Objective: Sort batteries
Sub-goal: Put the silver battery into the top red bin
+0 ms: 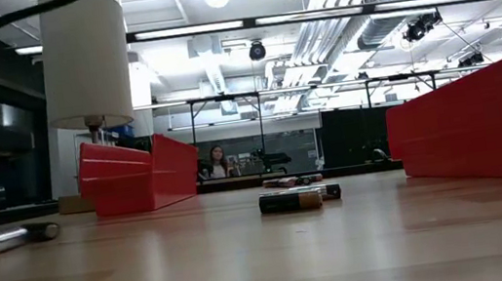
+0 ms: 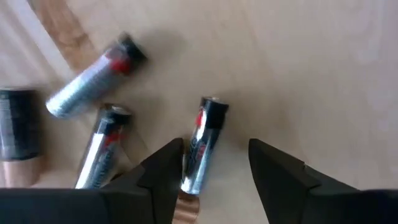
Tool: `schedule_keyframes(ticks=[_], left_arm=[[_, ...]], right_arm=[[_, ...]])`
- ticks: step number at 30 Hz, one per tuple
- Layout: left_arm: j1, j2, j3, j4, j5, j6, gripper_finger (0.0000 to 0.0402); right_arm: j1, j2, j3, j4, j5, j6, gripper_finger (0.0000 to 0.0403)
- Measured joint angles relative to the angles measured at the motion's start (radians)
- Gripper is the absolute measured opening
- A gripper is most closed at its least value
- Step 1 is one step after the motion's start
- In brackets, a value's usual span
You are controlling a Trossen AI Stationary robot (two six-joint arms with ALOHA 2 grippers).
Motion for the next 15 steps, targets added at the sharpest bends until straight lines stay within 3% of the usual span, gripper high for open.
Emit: schedule_keyframes(ticks=[5,10,15], left_arm=[[0.014,-0.004,-0.026,0.035,-0.001,0.007,0.0133],[0.062,-0.001,-0.008,0.04,0.066,-0.038,0.0031],[0.089,-0.122,0.041,0.014,0.182,-0.113,0.0028]], right_arm=[[0.0,0.0,0.0,-0.001,0.0,0.0,0.0],[0.0,0.0,0.0,-0.003,0.0,0.002,0.0],[0.0,0.0,0.0,-0.003,0.0,0.006,0.0]])
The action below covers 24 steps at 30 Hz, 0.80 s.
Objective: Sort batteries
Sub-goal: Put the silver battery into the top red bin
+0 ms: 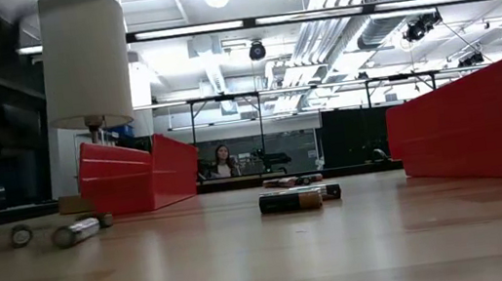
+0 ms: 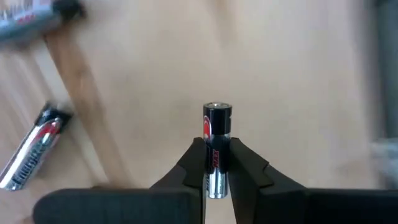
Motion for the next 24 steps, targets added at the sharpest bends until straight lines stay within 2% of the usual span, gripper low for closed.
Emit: schedule_keyframes(ticks=[2,4,8,10,13,17,21,24], left_arm=[[0.012,-0.095,0.012,-0.004,-0.01,0.0,0.0027],[0.045,-0.198,0.021,-0.027,-0.082,0.001,0.0027],[0.184,-0.365,0.026,-0.085,-0.44,0.001,0.0027],[0.291,-0.405,0.026,-0.097,-0.547,0.035,0.0027],[0.463,-0.401,0.025,-0.115,-0.57,0.153,0.0027],[0.644,-0.31,0.025,-0.12,-0.562,0.31,0.003],[0.759,-0.195,0.024,-0.121,-0.568,0.385,0.0082],[0.796,-0.144,0.042,-0.145,-0.555,0.385,0.0125]], right_arm=[[0.0,0.0,0.0,0.0,0.0,0.001,0.0],[0.0,0.0,0.0,0.0,0.0,0.001,0.0],[0.0,0.0,0.0,0.0,0.011,0.001,0.0],[0.0,0.0,0.0,0.0,0.031,0.001,0.0],[0.0,0.0,0.0,0.001,0.048,0.001,0.0],[0.0,0.0,0.0,0.012,0.053,0.002,0.0],[0.0,0.0,0.0,0.015,0.053,0.025,0.0],[0.0,0.0,0.0,0.015,0.053,0.025,0.0]])
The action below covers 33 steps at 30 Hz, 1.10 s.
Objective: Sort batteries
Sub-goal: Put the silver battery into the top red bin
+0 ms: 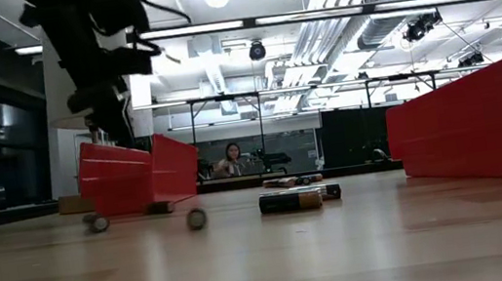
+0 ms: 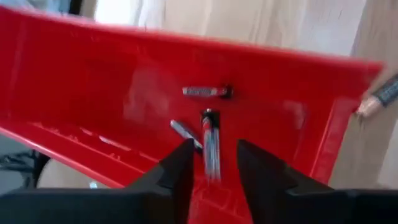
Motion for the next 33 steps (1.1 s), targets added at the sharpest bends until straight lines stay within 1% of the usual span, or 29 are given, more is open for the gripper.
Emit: schedule_keyframes(ticks=[2,5,6,9,12,13,15,18,20,24,27,30,33], left_arm=[[0.01,0.013,0.037,-0.006,0.048,-0.023,0.0147],[0.028,0.011,0.11,0.003,0.195,-0.035,0.017],[0.033,0.011,0.142,0.023,0.23,-0.035,0.0175],[0.042,0.002,0.236,0.16,0.249,-0.017,0.0181],[0.069,0.023,0.271,0.379,0.253,0.053,0.018],[0.084,0.045,0.278,0.434,0.262,0.075,0.0179],[0.117,0.117,0.303,0.484,0.307,0.098,0.0178],[0.153,0.265,0.367,0.502,0.397,0.063,0.0178],[0.158,0.374,0.422,0.512,0.424,0.052,0.0179],[0.155,0.568,0.554,0.528,0.424,0.039,0.0179],[0.157,0.695,0.667,0.512,0.387,-0.029,0.0179],[0.164,0.808,0.795,0.433,0.318,-0.134,0.0179],[0.173,0.901,0.927,0.312,0.242,-0.167,0.0179]], right_arm=[[0.0,0.0,0.0,0.001,0.006,0.0,0.0],[0.0,0.0,0.0,0.005,0.052,0.028,0.0],[0.0,0.0,0.0,0.015,0.067,0.047,0.0],[0.0,0.0,0.0,0.073,0.078,0.064,0.0],[0.0,0.0,0.0,0.139,0.079,0.064,0.0],[0.0,0.0,0.0,0.161,0.089,0.067,0.0],[0.0,0.0,0.0,0.197,0.127,0.081,0.0],[-0.001,0.0,0.0,0.225,0.184,0.099,0.0],[-0.009,0.0,0.0,0.232,0.2,0.1,0.0],[-0.023,0.0,0.0,0.232,0.201,0.113,0.0],[-0.028,0.004,0.0,0.232,0.201,0.079,0.0],[-0.042,0.011,0.0,0.223,0.201,0.063,0.0],[-0.063,0.026,0.0,0.22,0.202,0.062,0.0]])
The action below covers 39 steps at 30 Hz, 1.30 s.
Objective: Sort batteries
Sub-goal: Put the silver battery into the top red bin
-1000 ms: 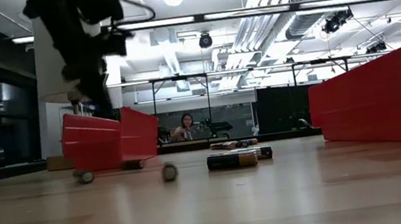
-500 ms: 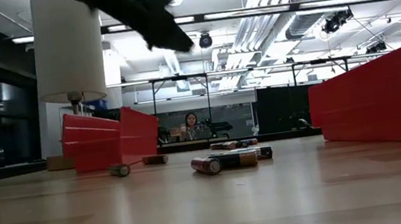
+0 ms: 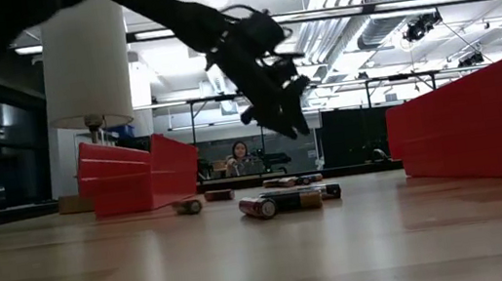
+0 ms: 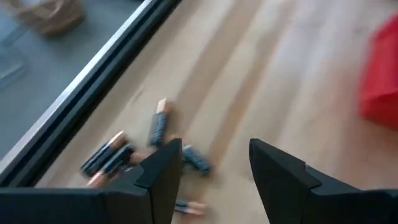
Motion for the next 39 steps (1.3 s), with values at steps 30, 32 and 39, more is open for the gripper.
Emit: schedule_keyframes(ticks=[30,32,39], left_arm=[[0.21,0.105,0.386,-0.512,0.631,0.044,0.0179],[0.214,0.046,0.385,-0.567,0.641,0.097,0.0179],[0.192,-0.25,0.286,-0.561,0.645,0.179,0.0179]], right_arm=[[-0.045,0.06,0.0,-0.009,0.0,0.061,0.0],[-0.045,0.06,0.0,-0.009,-0.009,0.055,0.0],[-0.046,0.06,0.0,-0.027,-0.116,-0.009,0.0]])
